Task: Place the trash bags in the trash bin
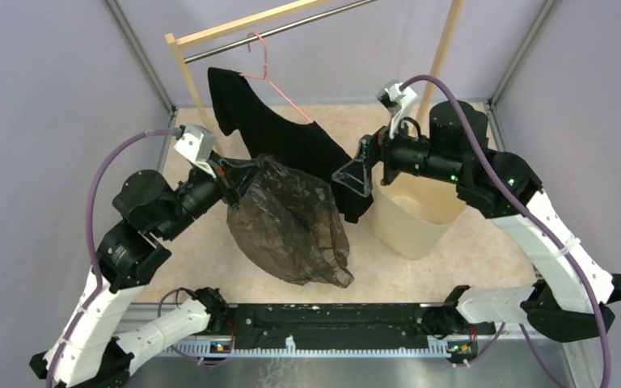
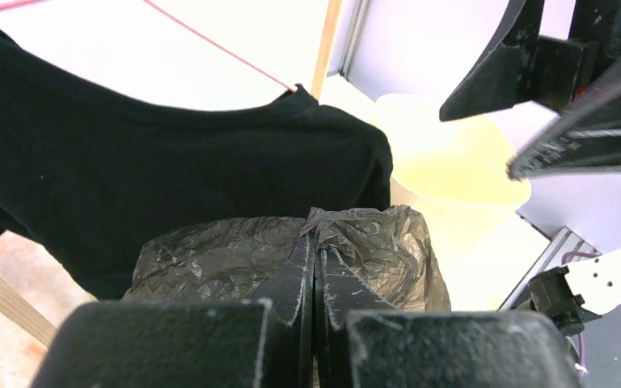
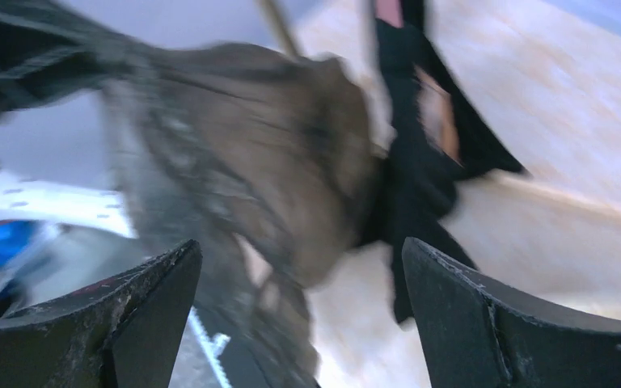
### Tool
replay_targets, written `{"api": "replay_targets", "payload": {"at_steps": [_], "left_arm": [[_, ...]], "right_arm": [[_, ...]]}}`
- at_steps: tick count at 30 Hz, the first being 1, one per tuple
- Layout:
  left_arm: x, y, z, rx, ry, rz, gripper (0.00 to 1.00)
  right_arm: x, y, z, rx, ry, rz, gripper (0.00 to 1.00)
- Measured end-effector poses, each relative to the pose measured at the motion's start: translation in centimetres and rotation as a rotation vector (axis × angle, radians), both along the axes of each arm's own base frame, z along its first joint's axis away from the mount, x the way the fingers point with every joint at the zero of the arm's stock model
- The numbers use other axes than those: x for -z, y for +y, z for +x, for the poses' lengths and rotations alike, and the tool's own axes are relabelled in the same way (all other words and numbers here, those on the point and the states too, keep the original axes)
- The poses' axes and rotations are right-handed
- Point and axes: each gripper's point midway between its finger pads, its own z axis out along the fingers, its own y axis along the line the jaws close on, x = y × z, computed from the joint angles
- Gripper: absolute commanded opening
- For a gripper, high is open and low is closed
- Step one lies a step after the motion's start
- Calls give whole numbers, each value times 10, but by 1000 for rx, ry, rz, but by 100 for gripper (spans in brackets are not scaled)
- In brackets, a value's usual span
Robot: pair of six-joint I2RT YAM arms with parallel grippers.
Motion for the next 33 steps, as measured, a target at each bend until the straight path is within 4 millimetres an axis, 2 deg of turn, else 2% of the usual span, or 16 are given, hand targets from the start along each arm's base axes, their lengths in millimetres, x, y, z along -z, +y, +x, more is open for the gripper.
{"api": "replay_targets", "payload": {"at_steps": [4, 7, 11, 14, 15, 17, 20, 22, 24, 26, 28, 29, 30, 33], "left_arm": [[-16, 2, -3, 1, -26, -19, 0], [-25, 2, -2, 0, -37, -28, 0], [-33, 1, 1, -8, -43, -33, 0], [-38, 3, 3, -24, -55, -39, 0], [-39, 4, 3, -29, -59, -41, 0], [-42, 6, 5, -42, -69, -42, 0], [-47, 8, 10, -66, -77, -42, 0], [-49, 9, 13, -84, -80, -41, 0], [-50, 10, 16, -97, -80, -39, 0], [-52, 12, 18, -110, -83, -41, 0], [-52, 13, 18, -117, -83, -43, 0], [-52, 13, 18, -120, -84, -44, 0], [-53, 15, 17, -122, -87, -47, 0], [-57, 18, 13, -122, -97, -53, 0]], "right_arm": [[-33, 51, -27, -231, -43, 192, 98], [-39, 77, -28, -297, -42, 246, 99], [-25, 107, -25, -307, -5, 242, 99], [-9, 133, -45, -309, -8, 191, 99], [-1, 144, -57, -304, -13, 157, 99], [9, 153, -67, -267, -29, 112, 99], [23, 158, -70, -160, -76, 43, 99], [29, 155, -65, -59, -129, -19, 99], [31, 154, -60, 43, -188, -80, 94], [32, 153, -56, 123, -230, -129, 79], [35, 151, -53, 173, -262, -168, 52], [37, 148, -51, 188, -274, -190, 46], [38, 146, -48, 207, -279, -192, 42], [36, 139, -44, 234, -288, -170, 41]]}}
